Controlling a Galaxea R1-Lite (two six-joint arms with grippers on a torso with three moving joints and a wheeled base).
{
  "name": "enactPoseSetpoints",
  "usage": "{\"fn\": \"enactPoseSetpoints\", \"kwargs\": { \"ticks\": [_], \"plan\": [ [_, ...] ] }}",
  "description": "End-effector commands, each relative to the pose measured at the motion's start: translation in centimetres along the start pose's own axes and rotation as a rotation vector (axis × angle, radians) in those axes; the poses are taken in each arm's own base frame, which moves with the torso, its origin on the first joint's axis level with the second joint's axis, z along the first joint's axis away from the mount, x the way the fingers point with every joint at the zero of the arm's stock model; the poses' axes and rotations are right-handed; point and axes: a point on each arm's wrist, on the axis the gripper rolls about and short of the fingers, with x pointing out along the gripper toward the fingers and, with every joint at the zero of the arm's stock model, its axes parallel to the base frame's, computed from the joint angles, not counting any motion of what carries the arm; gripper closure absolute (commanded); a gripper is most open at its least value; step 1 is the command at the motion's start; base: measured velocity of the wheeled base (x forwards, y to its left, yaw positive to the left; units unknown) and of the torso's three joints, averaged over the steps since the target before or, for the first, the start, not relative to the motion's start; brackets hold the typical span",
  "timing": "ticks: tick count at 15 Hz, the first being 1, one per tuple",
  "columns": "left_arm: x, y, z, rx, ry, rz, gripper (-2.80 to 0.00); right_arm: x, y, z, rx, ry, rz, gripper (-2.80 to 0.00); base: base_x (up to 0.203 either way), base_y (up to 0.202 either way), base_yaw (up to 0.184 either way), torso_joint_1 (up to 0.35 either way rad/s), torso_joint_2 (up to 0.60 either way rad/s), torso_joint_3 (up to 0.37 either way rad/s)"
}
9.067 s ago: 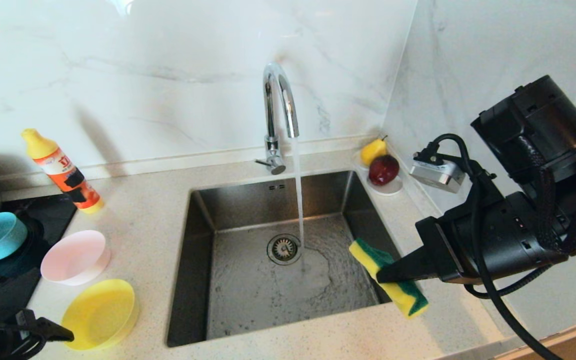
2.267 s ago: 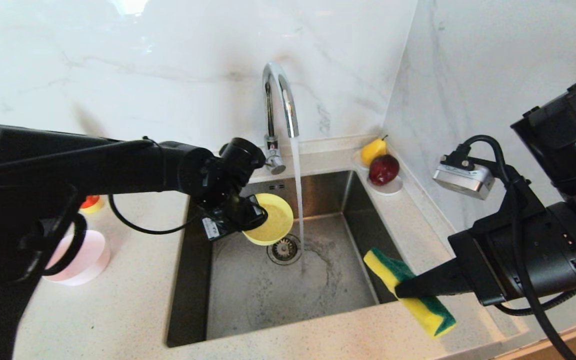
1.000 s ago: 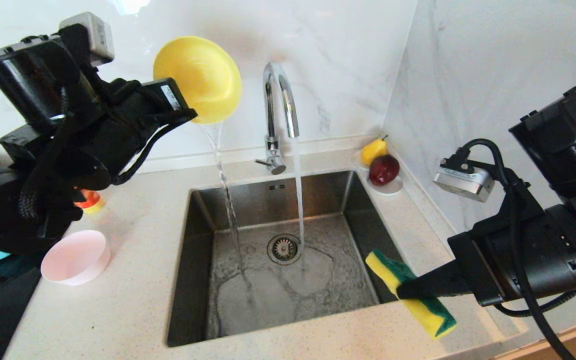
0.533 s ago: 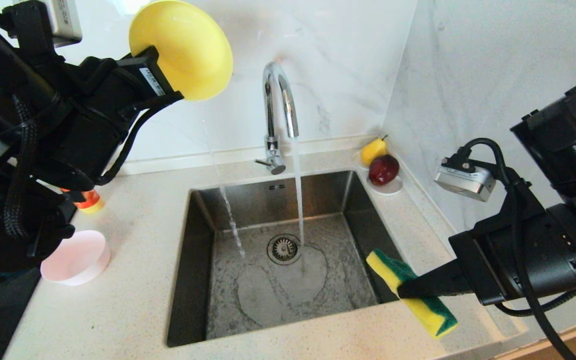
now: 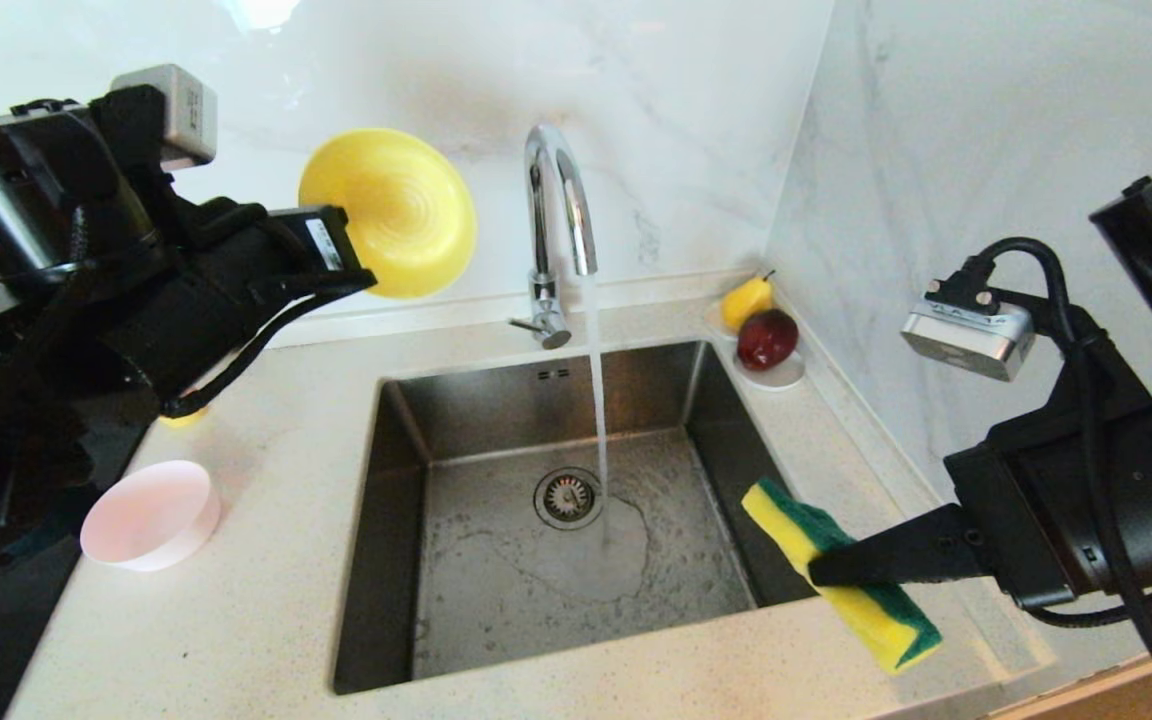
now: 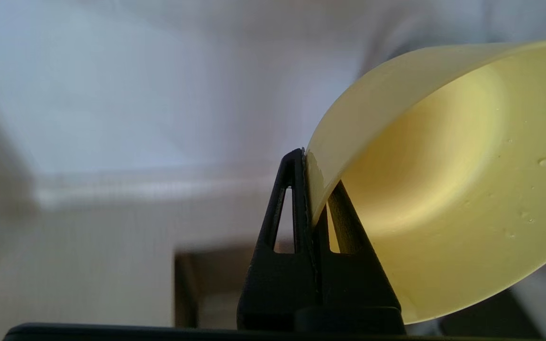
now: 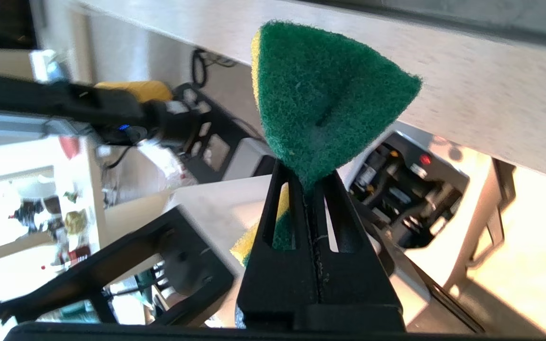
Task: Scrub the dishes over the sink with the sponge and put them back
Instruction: Wash the bowl, then wipe the bowl
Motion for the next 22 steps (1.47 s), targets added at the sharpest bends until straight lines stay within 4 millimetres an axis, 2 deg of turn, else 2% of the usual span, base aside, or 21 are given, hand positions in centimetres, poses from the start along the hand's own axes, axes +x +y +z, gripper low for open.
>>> {"fn": "enactPoseSetpoints", "kwargs": {
  "ticks": [1, 3, 5, 7, 9, 12, 15, 19, 22],
  "plan": [
    [-2.6, 0.6, -0.3, 0.015, 0.247, -0.012, 0.0, -0.6, 0.7, 0.0, -0.019, -0.011, 0.027, 0.0, 0.0, 0.0, 0.0, 0.0, 0.0, 0.0],
    [-5.2, 1.1, 0.4, -0.045, 0.364, -0.091, 0.0, -0.7, 1.3, 0.2, -0.036, -0.012, 0.057, 0.0, 0.0, 0.0, 0.0, 0.0, 0.0, 0.0],
    [-6.5, 1.3, -1.7, -0.032, 0.492, -0.115, 0.0, -0.4, 2.4, -0.1, -0.066, 0.016, 0.099, 0.0, 0.0, 0.0, 0.0, 0.0, 0.0, 0.0],
    [-7.4, 0.7, -3.6, -0.004, 0.561, -0.144, 0.0, 0.1, 3.4, -0.2, -0.092, 0.039, 0.125, 0.0, 0.0, 0.0, 0.0, 0.0, 0.0, 0.0],
    [-8.2, -0.2, -4.5, 0.022, 0.581, -0.165, 0.0, 1.5, 3.9, -0.1, -0.1, 0.077, 0.129, 0.0, 0.0, 0.0, 0.0, 0.0, 0.0, 0.0],
    [-8.7, -2.3, -5.7, 0.053, 0.554, -0.193, 0.0, 3.8, 4.7, 0.1, -0.115, 0.13, 0.137, 0.0, 0.0, 0.0, 0.0, 0.0, 0.0, 0.0],
    [-7.4, -4.3, -7.0, 0.061, 0.468, -0.15, 0.0, 6.4, 5.2, 0.7, -0.115, 0.173, 0.131, 0.0, 0.0, 0.0, 0.0, 0.0, 0.0, 0.0],
    [-8.2, -5.4, -8.1, 0.062, 0.466, -0.189, 0.0, 9.5, 5.5, 2.0, -0.089, 0.196, 0.115, 0.0, 0.0, 0.0, 0.0, 0.0, 0.0, 0.0],
    [-8.3, -5.8, -8.8, 0.066, 0.465, -0.202, 0.0, 11.0, 6.1, 3.6, -0.072, 0.165, 0.105, 0.0, 0.0, 0.0, 0.0, 0.0, 0.0, 0.0]
  ]
}}
